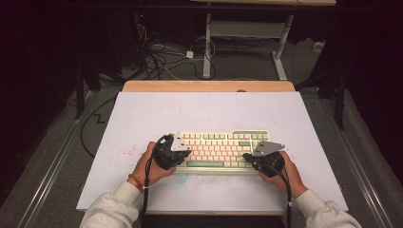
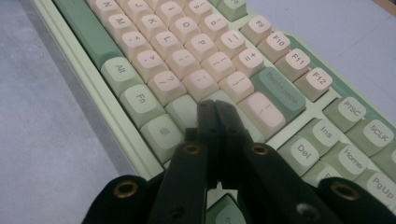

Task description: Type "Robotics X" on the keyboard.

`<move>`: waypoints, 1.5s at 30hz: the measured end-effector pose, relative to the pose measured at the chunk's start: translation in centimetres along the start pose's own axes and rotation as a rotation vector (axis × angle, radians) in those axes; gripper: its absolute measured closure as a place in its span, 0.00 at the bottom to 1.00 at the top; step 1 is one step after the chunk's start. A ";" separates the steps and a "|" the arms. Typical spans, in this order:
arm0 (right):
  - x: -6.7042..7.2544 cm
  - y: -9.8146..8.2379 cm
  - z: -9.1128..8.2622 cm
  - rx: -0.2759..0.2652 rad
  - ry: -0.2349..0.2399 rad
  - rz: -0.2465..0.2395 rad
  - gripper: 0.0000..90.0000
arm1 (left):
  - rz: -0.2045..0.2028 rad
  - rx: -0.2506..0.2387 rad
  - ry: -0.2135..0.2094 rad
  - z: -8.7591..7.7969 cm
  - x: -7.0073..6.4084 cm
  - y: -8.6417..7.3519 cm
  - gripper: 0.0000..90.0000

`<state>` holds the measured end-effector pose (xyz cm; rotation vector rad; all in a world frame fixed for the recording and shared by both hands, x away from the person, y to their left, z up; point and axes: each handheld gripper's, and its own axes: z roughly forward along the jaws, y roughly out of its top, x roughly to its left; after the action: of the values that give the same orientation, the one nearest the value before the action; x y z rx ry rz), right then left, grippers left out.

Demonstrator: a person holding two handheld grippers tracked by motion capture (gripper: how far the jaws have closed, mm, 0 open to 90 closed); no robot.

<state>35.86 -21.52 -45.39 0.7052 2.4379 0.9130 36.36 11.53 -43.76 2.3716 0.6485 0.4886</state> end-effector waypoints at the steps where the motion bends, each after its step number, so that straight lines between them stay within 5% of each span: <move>1: 0.0 0.0 -0.1 -0.006 0.003 0.003 1.00 | -0.003 -0.003 -0.002 0.0 0.1 -0.1 0.85; 12: 0.0 0.8 -1.5 -0.085 -0.012 0.008 0.92 | -0.002 -0.084 0.081 -0.8 -0.2 -0.3 0.54; 23: -0.4 0.9 -1.9 -0.146 -0.074 0.040 0.47 | 0.005 -0.115 0.115 -0.8 -0.7 -0.3 0.25; 31: -0.3 1.0 -1.8 -0.179 -0.102 0.068 0.24 | 0.023 -0.143 0.136 -0.9 -1.0 -0.5 0.20; 45: 0.1 1.6 -1.7 -0.197 -0.126 0.052 0.24 | 0.035 -0.158 0.150 -1.4 -0.9 -0.7 0.20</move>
<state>35.33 -21.24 -43.09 0.7333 2.1940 1.0774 34.70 12.18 -43.39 2.2158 0.6120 0.7122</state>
